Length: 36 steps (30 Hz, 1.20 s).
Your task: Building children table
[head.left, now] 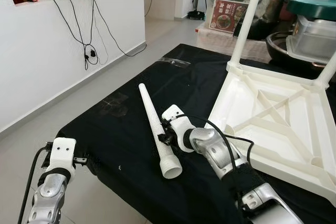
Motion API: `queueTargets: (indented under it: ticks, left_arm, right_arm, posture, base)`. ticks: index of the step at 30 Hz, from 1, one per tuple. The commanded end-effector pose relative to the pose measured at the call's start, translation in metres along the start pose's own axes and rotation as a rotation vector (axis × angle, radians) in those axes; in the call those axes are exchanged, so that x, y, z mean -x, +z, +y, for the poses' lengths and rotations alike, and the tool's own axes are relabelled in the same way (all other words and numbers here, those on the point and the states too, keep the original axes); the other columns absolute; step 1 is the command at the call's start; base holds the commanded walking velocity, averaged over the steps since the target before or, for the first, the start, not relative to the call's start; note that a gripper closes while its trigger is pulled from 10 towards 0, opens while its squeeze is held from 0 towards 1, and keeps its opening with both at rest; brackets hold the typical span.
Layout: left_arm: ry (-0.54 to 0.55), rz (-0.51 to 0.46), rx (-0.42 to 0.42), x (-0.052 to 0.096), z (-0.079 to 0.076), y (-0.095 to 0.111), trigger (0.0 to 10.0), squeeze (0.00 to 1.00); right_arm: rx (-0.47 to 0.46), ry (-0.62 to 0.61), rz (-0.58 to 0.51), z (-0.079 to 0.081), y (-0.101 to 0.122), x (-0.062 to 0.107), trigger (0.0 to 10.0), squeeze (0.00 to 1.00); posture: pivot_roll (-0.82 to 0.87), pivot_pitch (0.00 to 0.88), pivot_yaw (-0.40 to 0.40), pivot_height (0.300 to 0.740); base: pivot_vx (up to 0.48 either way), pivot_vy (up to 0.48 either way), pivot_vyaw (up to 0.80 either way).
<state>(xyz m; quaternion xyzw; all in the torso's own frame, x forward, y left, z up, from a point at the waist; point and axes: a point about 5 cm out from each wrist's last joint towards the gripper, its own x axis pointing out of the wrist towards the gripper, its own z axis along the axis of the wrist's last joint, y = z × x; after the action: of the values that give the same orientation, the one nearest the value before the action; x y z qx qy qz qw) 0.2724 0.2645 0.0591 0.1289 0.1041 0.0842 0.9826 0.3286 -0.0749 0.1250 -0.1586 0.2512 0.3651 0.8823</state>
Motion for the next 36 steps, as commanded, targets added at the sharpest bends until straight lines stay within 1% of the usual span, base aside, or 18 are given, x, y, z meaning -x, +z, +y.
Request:
queueTargets:
  ticks: [1, 7, 8, 10, 11, 13, 14, 18, 20, 21, 24, 25, 26, 27, 28, 30, 31, 36]
  left_arm:
    - [-0.027, 0.143, -0.036, 0.009, -0.005, -0.03, 10.0, 0.0]
    - [-0.025, 0.143, -0.038, 0.008, -0.005, -0.029, 10.0, 0.0]
    - [-0.025, 0.145, -0.037, 0.008, -0.007, -0.03, 10.0, 0.0]
    - [-0.025, 0.145, -0.037, 0.008, -0.007, -0.03, 10.0, 0.0]
    - [-0.026, 0.147, -0.035, 0.008, -0.009, -0.03, 10.0, 0.0]
    - [-0.027, 0.151, -0.034, 0.01, -0.011, -0.032, 10.0, 0.0]
    - [-0.026, 0.153, -0.036, 0.01, -0.009, -0.033, 10.0, 0.0]
    - [-0.024, 0.154, -0.037, 0.011, -0.008, -0.033, 10.0, 0.0]
    - [-0.019, 0.155, -0.041, 0.011, -0.006, -0.033, 10.0, 0.0]
    - [-0.015, 0.156, -0.043, 0.011, -0.005, -0.033, 10.0, 0.0]
    - [-0.013, 0.156, -0.045, 0.01, -0.004, -0.033, 10.0, 0.0]
    - [-0.012, 0.155, -0.046, 0.01, -0.004, -0.033, 10.0, 0.0]
    - [-0.012, 0.155, -0.046, 0.01, -0.004, -0.033, 10.0, 0.0]
    - [-0.012, 0.155, -0.047, 0.01, -0.004, -0.033, 10.0, 0.0]
    - [-0.013, 0.156, -0.048, 0.01, -0.005, -0.033, 10.0, 0.0]
    - [-0.013, 0.156, -0.048, 0.01, -0.005, -0.033, 10.0, 0.0]
    - [-0.014, 0.159, -0.051, 0.01, -0.006, -0.034, 10.0, 0.0]
    - [-0.014, 0.16, -0.055, 0.011, -0.006, -0.034, 10.0, 0.0]
  right_arm:
    - [-0.042, 0.052, 0.079, 0.006, -0.016, 0.004, 10.0, 1.0]
    - [-0.063, 0.037, 0.08, 0.002, -0.014, 0.008, 10.0, 1.0]
    - [-0.069, 0.015, 0.069, -0.003, -0.011, 0.01, 10.0, 1.0]
    - [-0.069, 0.015, 0.069, -0.003, -0.011, 0.01, 10.0, 1.0]
    - [-0.074, -0.011, 0.057, -0.009, -0.007, 0.011, 10.0, 1.0]
    - [-0.049, -0.019, 0.051, -0.013, -0.004, 0.013, 10.0, 1.0]
    - [-0.016, -0.001, 0.063, -0.01, -0.006, 0.015, 10.0, 1.0]
    - [0.006, 0.014, 0.073, -0.008, -0.008, 0.016, 10.0, 1.0]
    - [0.044, 0.037, 0.105, -0.005, -0.015, 0.02, 10.0, 1.0]
    - [0.08, 0.062, 0.14, -0.003, -0.024, 0.024, 10.0, 1.0]
    - [0.113, 0.088, 0.176, -0.002, -0.033, 0.029, 10.0, 1.0]
    - [0.128, 0.115, 0.205, -0.001, -0.04, 0.036, 10.0, 0.84]
    - [0.128, 0.115, 0.205, -0.001, -0.04, 0.036, 10.0, 0.84]
    - [0.144, 0.138, 0.23, -0.001, -0.046, 0.042, 10.0, 0.5]
    - [0.151, 0.152, 0.252, -0.002, -0.052, 0.048, 10.0, 0.0]
    - [0.151, 0.152, 0.252, -0.002, -0.052, 0.048, 10.0, 0.0]
    - [0.167, 0.149, 0.3, -0.008, -0.063, 0.055, 10.0, 0.0]
    - [0.192, 0.126, 0.347, -0.018, -0.075, 0.06, 10.0, 0.0]
  posture:
    - [0.05, 0.0, -0.08, 0.74]
    - [0.04, 0.0, -0.088, 0.74]
    - [0.03, 0.0, -0.089, 0.74]
    - [0.03, 0.0, -0.089, 0.74]
    - [0.03, 0.0, -0.091, 0.74]
    - [0.03, 0.0, -0.094, 0.74]
    - [0.03, 0.0, -0.094, 0.74]
    - [0.03, 0.0, -0.094, 0.74]
    - [0.03, 0.0, -0.095, 0.74]
    - [0.03, 0.0, -0.097, 0.74]
    - [0.03, 0.0, -0.096, 0.74]
    - [0.02, 0.0, -0.094, 0.74]
    - [0.02, 0.0, -0.094, 0.74]
    - [0.02, 0.0, -0.094, 0.74]
    - [0.02, 0.0, -0.092, 0.74]
    - [0.02, 0.0, -0.092, 0.74]
    - [0.02, 0.0, -0.092, 0.74]
    - [0.02, 0.0, -0.093, 0.74]
  base:
    - [0.0, 0.0, 0.0]
    - [0.0, 0.0, 0.0]
    - [0.0, 0.0, 0.0]
    - [0.0, 0.0, 0.0]
    - [0.0, 0.0, 0.0]
    - [0.0, 0.0, 0.0]
    - [0.0, 0.0, 0.0]
    - [0.0, 0.0, 0.0]
    - [0.0, 0.0, 0.0]
    - [0.0, 0.0, 0.0]
    - [0.0, 0.0, 0.0]
    - [0.0, 0.0, 0.0]
    - [0.0, 0.0, 0.0]
    - [0.0, 0.0, 0.0]
    - [0.0, 0.0, 0.0]
    - [0.0, 0.0, 0.0]
    - [0.0, 0.0, 0.0]
    - [0.0, 0.0, 0.0]
